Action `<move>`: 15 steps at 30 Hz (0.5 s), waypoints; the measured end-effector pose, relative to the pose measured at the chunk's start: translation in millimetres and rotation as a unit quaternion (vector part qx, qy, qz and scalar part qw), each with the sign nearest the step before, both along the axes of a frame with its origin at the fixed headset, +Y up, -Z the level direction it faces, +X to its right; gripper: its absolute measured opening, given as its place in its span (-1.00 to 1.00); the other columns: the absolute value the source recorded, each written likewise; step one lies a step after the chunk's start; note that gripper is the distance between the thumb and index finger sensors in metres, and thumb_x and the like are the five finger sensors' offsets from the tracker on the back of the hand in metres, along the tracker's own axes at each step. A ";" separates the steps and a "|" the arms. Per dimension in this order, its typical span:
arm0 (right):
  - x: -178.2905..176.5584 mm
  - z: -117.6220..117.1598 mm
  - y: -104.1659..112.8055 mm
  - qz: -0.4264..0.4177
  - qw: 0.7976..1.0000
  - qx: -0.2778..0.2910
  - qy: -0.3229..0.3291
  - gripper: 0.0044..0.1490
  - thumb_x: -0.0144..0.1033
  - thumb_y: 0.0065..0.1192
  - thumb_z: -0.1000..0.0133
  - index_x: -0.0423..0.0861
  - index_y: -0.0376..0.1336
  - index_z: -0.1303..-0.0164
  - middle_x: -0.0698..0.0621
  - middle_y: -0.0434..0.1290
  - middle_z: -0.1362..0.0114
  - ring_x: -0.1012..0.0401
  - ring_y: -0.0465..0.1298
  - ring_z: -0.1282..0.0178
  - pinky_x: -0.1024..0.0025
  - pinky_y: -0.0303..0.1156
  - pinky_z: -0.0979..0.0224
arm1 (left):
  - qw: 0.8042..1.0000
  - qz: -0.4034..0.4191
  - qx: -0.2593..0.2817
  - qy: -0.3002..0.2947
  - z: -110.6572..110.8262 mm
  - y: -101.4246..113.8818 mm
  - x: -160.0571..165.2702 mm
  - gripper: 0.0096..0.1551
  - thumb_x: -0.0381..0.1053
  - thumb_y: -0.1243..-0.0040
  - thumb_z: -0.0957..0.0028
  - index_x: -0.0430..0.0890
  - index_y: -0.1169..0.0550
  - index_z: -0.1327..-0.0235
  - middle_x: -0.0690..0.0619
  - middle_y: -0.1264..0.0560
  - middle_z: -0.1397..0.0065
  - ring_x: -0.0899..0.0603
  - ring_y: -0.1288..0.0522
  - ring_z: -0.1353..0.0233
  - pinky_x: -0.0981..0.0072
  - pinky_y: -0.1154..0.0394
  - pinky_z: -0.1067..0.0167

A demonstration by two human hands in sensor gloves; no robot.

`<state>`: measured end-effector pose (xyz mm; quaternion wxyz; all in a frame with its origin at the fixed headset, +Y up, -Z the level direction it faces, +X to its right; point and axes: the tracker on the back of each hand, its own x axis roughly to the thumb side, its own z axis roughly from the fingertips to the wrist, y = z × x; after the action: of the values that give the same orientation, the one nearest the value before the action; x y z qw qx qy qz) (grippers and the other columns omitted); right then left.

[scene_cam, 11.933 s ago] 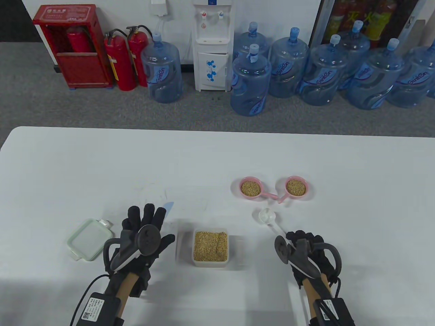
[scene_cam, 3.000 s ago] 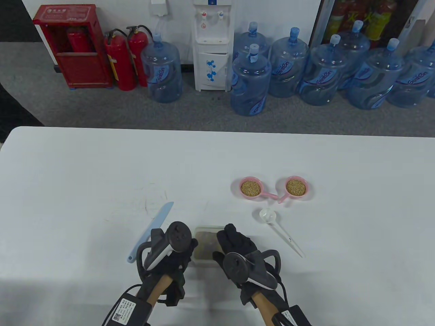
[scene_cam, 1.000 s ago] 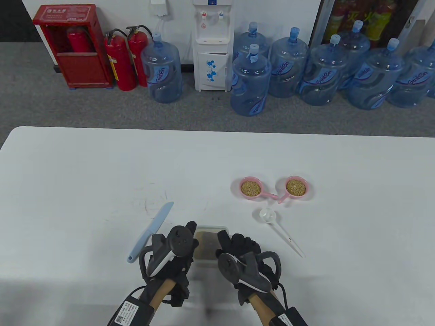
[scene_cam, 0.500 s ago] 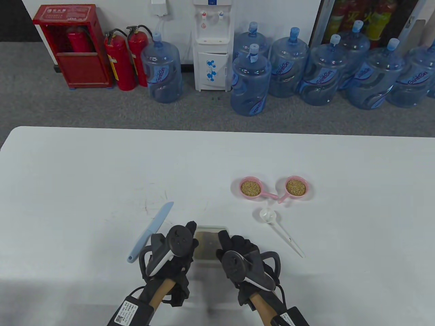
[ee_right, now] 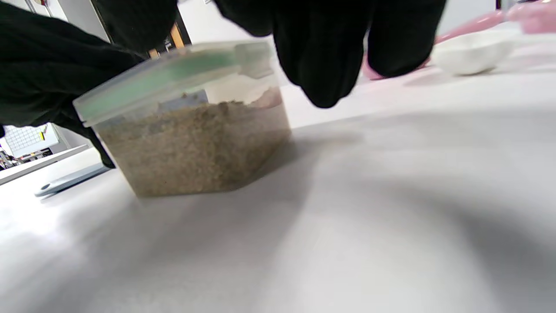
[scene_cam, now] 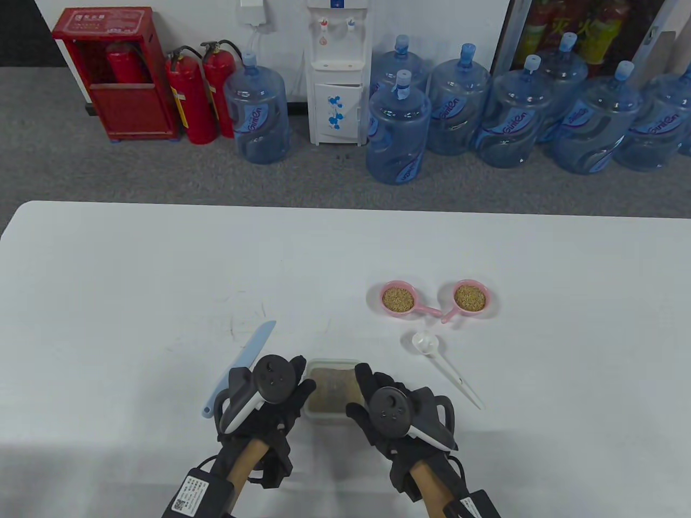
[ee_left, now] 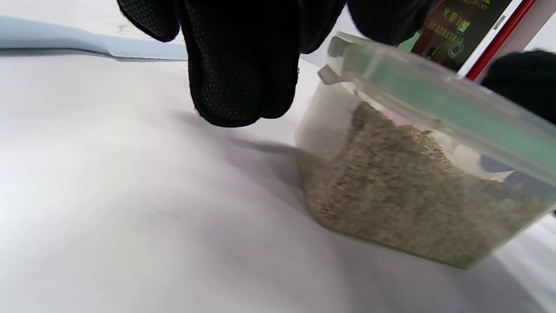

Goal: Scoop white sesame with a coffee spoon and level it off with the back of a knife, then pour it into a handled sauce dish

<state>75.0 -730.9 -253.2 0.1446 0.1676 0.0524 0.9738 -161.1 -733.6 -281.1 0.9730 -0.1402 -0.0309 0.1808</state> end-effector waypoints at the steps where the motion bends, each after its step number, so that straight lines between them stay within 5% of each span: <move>1: 1.5 0.4 2.3 0.000 1.000 0.007 -0.002 0.01 0.16 -0.08 -0.29 -0.21 -0.10 -0.80 -0.38 0.15 -0.70 -0.13 0.38 -0.55 -0.24 0.23 -0.57 | 1.000 -0.007 0.010 0.002 0.5 2.2 -1.2 -0.29 0.23 -0.01 -0.28 -0.01 -0.30 -0.66 -0.03 -0.55 -0.42 -0.20 -0.65 -0.34 -0.27 -0.22 -0.56; 8: 27.7 11.9 38.7 -0.066 0.992 0.101 -0.042 -0.10 0.14 -0.07 -0.29 -0.09 0.04 -0.78 -0.26 0.12 -0.77 -0.16 0.30 -0.64 -0.26 0.17 -0.61 | 0.985 -0.064 0.159 0.029 10.5 37.0 -12.4 -0.29 0.25 0.00 -0.27 0.01 -0.32 -0.65 -0.02 -0.50 -0.53 -0.23 -0.59 -0.48 -0.28 -0.20 -0.57; 15: 68.5 24.3 62.4 -0.148 0.947 0.241 -0.150 -0.17 0.16 -0.08 -0.29 0.02 0.10 -0.76 -0.16 0.07 -0.81 -0.16 0.21 -0.71 -0.24 0.11 -0.65 | 0.955 -0.086 0.270 0.083 15.5 56.3 -36.0 -0.44 0.16 0.03 -0.31 0.10 -0.39 -0.58 0.01 -0.43 -0.62 -0.29 -0.44 -0.65 -0.27 -0.17 -0.59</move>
<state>143.5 -668.6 -228.9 0.2488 0.0557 -0.2316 0.9388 -197.1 -677.3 -265.6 0.9857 0.1407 0.0144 0.0919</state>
